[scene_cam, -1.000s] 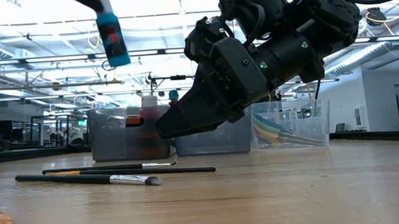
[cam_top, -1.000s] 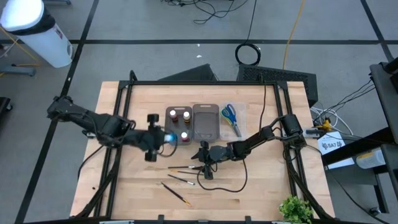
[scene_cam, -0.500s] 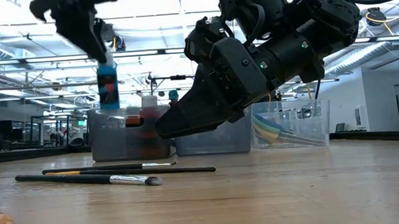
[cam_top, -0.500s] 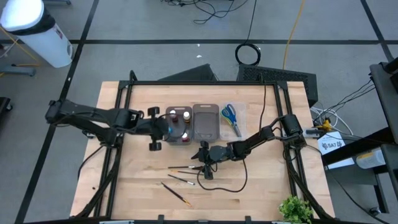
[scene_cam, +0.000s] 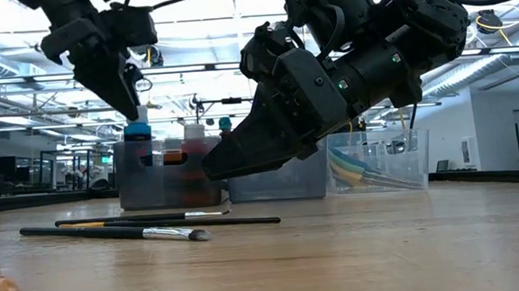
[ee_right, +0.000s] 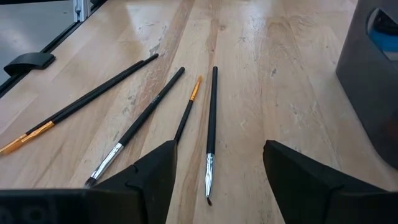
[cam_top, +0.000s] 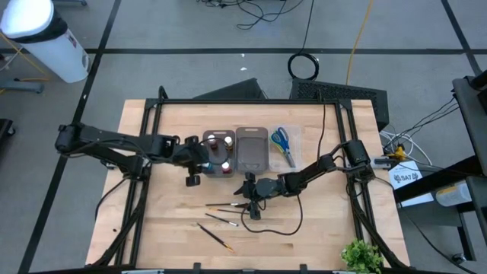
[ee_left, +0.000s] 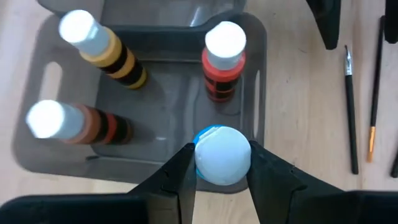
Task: Pick & Place Paint Supplies
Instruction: Put the blue paint bottle into the left black bin
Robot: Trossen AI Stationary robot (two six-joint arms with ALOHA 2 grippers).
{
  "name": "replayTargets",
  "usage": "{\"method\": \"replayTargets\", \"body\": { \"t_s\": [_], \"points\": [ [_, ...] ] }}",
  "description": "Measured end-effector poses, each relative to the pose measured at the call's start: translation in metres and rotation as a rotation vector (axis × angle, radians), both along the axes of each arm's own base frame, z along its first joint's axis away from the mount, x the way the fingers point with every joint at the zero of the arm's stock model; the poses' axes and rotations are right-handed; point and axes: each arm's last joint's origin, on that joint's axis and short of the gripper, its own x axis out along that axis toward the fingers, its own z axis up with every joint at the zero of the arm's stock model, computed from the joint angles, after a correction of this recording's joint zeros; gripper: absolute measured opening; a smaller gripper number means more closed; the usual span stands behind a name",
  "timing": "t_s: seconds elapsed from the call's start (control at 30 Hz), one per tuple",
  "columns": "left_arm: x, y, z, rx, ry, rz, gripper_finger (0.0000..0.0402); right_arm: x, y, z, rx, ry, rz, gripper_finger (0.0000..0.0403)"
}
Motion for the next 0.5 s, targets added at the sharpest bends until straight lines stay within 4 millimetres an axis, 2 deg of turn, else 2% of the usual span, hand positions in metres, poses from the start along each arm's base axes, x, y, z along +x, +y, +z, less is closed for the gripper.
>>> {"method": "replayTargets", "body": {
  "t_s": [0.2, 0.37, 0.5],
  "points": [
    [-0.002, 0.002, -0.015, -0.046, -0.006, 0.001, 0.0123, 0.0, 0.0, 0.0, 0.0, 0.0, 0.0, 0.0224],
    [-0.003, 0.002, -0.019, -0.056, 0.002, 0.012, 0.0124, 0.0, 0.0, 0.0, 0.0, 0.0, 0.0, 0.0224],
    [-0.004, 0.002, -0.02, -0.06, 0.009, 0.019, 0.0155, 0.0, 0.0, 0.0, 0.0, 0.0, 0.0, 0.0224]
  ]
}}
